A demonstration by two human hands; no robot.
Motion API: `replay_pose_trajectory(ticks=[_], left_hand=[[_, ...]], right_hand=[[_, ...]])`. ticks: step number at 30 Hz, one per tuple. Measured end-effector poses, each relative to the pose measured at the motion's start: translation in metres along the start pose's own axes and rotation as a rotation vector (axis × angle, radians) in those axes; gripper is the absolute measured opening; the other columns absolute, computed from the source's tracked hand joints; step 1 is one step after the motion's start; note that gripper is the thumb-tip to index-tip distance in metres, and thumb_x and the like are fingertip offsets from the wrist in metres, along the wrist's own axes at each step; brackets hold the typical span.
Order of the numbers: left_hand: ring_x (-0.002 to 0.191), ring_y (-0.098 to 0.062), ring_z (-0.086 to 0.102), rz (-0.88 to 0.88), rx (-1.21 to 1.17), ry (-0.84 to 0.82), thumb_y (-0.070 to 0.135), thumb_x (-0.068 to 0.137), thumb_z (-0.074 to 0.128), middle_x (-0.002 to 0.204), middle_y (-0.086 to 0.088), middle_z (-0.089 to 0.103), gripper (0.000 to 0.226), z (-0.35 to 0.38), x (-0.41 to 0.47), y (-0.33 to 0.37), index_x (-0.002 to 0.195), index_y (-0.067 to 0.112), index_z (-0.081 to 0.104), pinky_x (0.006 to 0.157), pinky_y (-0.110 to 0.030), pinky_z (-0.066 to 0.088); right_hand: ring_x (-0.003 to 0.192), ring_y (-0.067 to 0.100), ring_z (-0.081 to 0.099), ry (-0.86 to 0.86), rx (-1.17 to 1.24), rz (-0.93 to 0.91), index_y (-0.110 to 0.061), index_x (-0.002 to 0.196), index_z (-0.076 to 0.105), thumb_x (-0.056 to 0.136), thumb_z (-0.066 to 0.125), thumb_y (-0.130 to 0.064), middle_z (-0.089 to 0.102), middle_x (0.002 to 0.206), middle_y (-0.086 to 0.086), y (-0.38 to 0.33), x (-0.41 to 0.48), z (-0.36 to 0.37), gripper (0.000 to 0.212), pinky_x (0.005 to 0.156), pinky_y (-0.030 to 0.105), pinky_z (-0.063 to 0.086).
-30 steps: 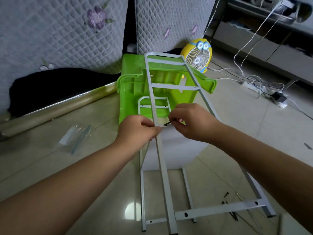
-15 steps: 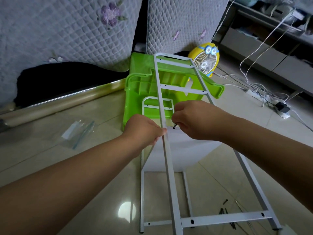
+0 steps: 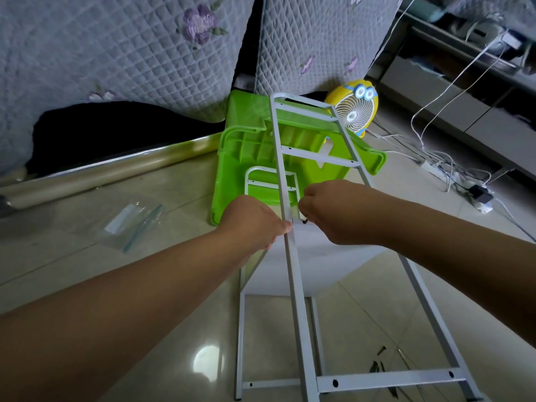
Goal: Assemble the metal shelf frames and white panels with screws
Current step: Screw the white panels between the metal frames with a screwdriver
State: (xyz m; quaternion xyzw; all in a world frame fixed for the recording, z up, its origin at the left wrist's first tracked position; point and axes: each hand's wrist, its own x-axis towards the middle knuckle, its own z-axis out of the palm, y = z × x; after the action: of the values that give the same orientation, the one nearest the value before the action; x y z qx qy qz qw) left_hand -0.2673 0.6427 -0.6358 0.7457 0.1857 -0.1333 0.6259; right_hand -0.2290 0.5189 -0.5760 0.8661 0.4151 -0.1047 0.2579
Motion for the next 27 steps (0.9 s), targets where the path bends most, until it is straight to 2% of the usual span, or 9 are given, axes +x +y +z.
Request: replay_pose_trajectory(ticks=[4, 8, 11, 14, 16, 19, 23, 25, 27], left_hand=[[0.069, -0.028, 0.054, 0.04, -0.015, 0.019, 0.01, 0.082, 0.069, 0.075, -0.021, 0.061, 0.024, 0.001, -0.006, 0.002, 0.088, -0.013, 0.068, 0.088, -0.043, 0.052], [0.069, -0.027, 0.052, 0.032, -0.023, 0.017, 0.009, 0.081, 0.069, 0.074, -0.02, 0.059, 0.023, -0.001, -0.006, 0.002, 0.089, -0.013, 0.068, 0.085, -0.042, 0.052], [0.07, -0.028, 0.055, 0.042, -0.008, 0.015, 0.009, 0.08, 0.07, 0.083, -0.027, 0.066, 0.022, 0.0, -0.007, 0.001, 0.087, -0.012, 0.068, 0.085, -0.043, 0.052], [0.069, -0.028, 0.056, 0.055, 0.001, 0.031, 0.01, 0.08, 0.07, 0.087, -0.029, 0.067, 0.021, 0.0, -0.006, 0.0, 0.084, -0.011, 0.069, 0.085, -0.044, 0.054], [0.067, -0.027, 0.056, 0.068, 0.001, 0.032, 0.01, 0.079, 0.071, 0.08, -0.027, 0.066, 0.021, -0.001, -0.004, -0.003, 0.081, -0.01, 0.069, 0.084, -0.043, 0.055], [0.066, -0.026, 0.056, 0.094, -0.008, 0.026, 0.01, 0.079, 0.071, 0.072, -0.022, 0.063, 0.02, -0.002, -0.001, -0.006, 0.077, -0.01, 0.069, 0.082, -0.042, 0.055], [0.064, -0.025, 0.056, 0.111, -0.02, 0.015, 0.011, 0.078, 0.072, 0.064, -0.016, 0.061, 0.018, -0.002, 0.001, -0.006, 0.072, -0.006, 0.069, 0.08, -0.04, 0.054], [0.063, -0.025, 0.055, 0.116, -0.016, 0.013, 0.011, 0.078, 0.072, 0.063, -0.016, 0.061, 0.018, 0.0, 0.001, -0.006, 0.071, -0.005, 0.069, 0.079, -0.04, 0.054], [0.064, -0.025, 0.056, 0.118, -0.016, 0.02, 0.012, 0.078, 0.072, 0.066, -0.019, 0.062, 0.019, 0.001, 0.001, -0.006, 0.072, -0.006, 0.069, 0.081, -0.042, 0.055]], right_hand=[[0.075, 0.021, 0.04, 0.003, 0.002, -0.01, -0.008, 0.102, 0.051, 0.089, 0.042, -0.006, 0.034, 0.084, 0.003, -0.005, 0.002, 0.003, 0.016, 0.066, 0.028, 0.036], [0.081, 0.022, 0.049, 0.032, 0.025, 0.039, -0.009, 0.108, 0.053, 0.093, 0.04, -0.01, 0.049, 0.096, 0.007, -0.007, 0.005, 0.005, 0.02, 0.065, 0.028, 0.035], [0.092, 0.026, 0.056, 0.042, 0.061, 0.084, -0.015, 0.117, 0.053, 0.097, 0.034, -0.015, 0.047, 0.089, 0.006, -0.013, 0.007, 0.008, 0.028, 0.067, 0.029, 0.038], [0.085, 0.028, 0.059, 0.07, 0.11, 0.175, -0.017, 0.094, 0.056, 0.101, 0.026, -0.028, 0.039, 0.07, 0.0, -0.013, 0.009, 0.012, 0.033, 0.065, 0.03, 0.041], [0.074, 0.027, 0.053, 0.077, 0.147, 0.223, -0.017, 0.077, 0.044, 0.101, 0.021, -0.034, 0.035, 0.063, -0.001, -0.01, 0.006, 0.015, 0.037, 0.064, 0.03, 0.041], [0.071, 0.023, 0.046, 0.064, 0.198, 0.213, -0.015, 0.074, 0.044, 0.099, 0.02, -0.042, 0.035, 0.064, -0.002, -0.004, -0.002, 0.02, 0.043, 0.066, 0.031, 0.041], [0.081, 0.02, 0.05, 0.129, 0.277, 0.164, -0.015, 0.098, 0.054, 0.096, 0.031, -0.045, 0.049, 0.083, 0.0, 0.003, -0.013, 0.017, 0.038, 0.073, 0.029, 0.041], [0.094, 0.017, 0.053, 0.131, 0.326, 0.144, -0.017, 0.122, 0.048, 0.094, 0.041, -0.042, 0.055, 0.106, 0.001, 0.004, -0.018, 0.015, 0.039, 0.077, 0.024, 0.039], [0.094, 0.011, 0.05, 0.147, 0.351, 0.106, -0.018, 0.13, 0.042, 0.092, 0.049, -0.036, 0.054, 0.115, -0.001, 0.007, -0.019, 0.017, 0.043, 0.079, 0.021, 0.037]])
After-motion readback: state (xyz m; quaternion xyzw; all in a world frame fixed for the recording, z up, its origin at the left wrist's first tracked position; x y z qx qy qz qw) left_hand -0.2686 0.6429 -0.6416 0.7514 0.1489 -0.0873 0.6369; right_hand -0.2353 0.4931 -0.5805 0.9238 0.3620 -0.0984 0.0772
